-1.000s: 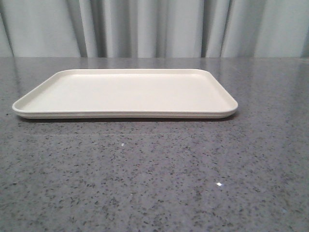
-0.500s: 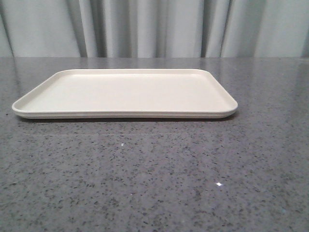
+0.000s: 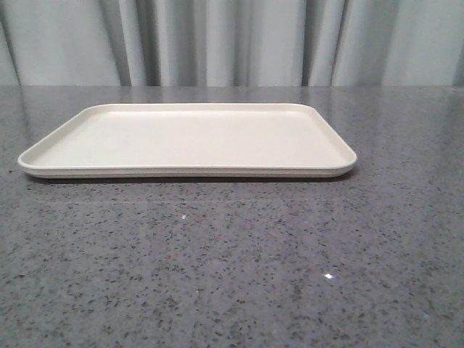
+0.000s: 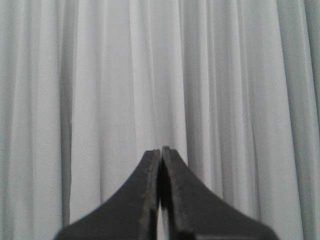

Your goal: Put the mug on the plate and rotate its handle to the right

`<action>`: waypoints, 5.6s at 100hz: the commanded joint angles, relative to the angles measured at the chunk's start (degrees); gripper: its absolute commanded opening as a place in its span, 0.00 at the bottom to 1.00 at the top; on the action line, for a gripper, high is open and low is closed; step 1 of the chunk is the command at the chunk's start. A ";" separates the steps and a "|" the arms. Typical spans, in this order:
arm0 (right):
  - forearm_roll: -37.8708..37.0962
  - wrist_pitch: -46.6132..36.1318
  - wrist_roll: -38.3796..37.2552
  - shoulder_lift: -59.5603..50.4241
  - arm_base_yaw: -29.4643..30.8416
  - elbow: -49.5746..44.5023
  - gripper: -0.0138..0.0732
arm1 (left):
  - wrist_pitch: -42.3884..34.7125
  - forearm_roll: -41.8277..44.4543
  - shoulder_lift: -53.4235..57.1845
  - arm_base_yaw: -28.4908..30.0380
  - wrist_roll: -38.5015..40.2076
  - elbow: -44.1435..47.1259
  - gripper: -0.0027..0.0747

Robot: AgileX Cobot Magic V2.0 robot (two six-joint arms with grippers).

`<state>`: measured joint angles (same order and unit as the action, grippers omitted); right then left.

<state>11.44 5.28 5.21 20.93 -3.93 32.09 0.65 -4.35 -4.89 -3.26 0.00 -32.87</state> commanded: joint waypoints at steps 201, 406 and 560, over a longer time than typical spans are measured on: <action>-5.58 5.87 3.92 15.45 0.12 25.61 0.59 | 68.82 17.41 -50.71 0.35 3.10 -60.37 0.51; -5.58 12.27 3.87 17.82 0.12 25.44 0.59 | 67.20 15.64 -61.60 0.51 2.79 -26.97 0.51; -5.58 12.54 3.87 17.82 0.12 25.23 0.59 | 66.51 3.14 -62.20 0.39 -6.02 -46.36 0.01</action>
<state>6.45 22.08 8.70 38.35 -3.93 55.76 69.12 2.96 -67.58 -2.84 -4.48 -73.88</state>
